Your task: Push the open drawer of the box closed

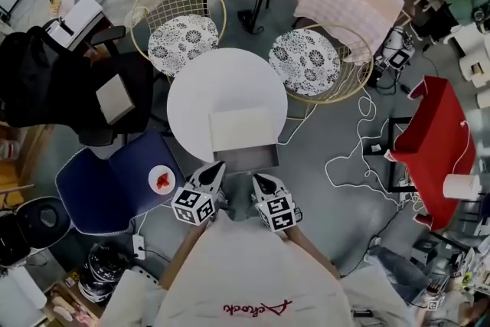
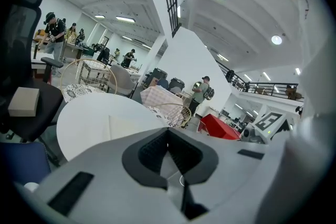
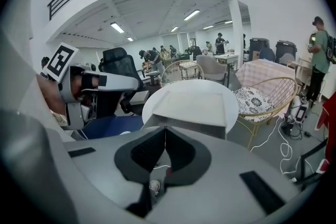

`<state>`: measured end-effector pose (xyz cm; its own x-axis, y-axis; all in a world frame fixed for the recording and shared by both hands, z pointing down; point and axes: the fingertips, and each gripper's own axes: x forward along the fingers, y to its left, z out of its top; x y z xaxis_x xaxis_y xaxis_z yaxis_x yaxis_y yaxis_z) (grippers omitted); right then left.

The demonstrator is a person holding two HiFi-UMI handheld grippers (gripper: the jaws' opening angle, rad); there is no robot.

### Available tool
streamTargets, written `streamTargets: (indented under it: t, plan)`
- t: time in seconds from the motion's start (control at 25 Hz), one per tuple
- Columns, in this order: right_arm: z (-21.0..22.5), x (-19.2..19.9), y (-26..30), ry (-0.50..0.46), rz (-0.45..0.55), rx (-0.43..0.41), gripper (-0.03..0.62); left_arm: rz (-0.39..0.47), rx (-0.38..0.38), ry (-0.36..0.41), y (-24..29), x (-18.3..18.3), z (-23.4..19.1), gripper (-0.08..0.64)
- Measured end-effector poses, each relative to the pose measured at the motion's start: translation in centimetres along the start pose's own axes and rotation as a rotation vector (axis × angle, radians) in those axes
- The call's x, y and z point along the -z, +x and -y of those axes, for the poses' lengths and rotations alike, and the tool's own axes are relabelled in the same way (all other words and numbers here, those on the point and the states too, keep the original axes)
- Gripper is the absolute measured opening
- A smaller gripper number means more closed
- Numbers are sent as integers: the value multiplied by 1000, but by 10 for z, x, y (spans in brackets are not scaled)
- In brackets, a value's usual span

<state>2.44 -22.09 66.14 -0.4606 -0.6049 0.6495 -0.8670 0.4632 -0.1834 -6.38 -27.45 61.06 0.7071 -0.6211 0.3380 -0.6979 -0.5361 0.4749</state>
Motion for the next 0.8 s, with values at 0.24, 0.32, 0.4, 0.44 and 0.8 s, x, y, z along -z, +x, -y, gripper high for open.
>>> streamTargets:
  t: [0.24,0.32,0.4,0.44,0.8]
  plan:
    - [-17,29,2,30,-62,-15,15,-36,-10,-29,-17,24,-3,12]
    - [-22,41,1,41,-82,-20,15,-49,-17,-42,-23,34,-3,12]
    - [-26,53,1,51,-100,-26,15,-61,-24,-55,-29,45,-1,12]
    - [-29,60,0,55,-111,-29,15,-68,-27,-62,-32,51,0,12]
    - [-29,84,4,76,-148,-45,17,-114,-56,-90,-36,87,5,12]
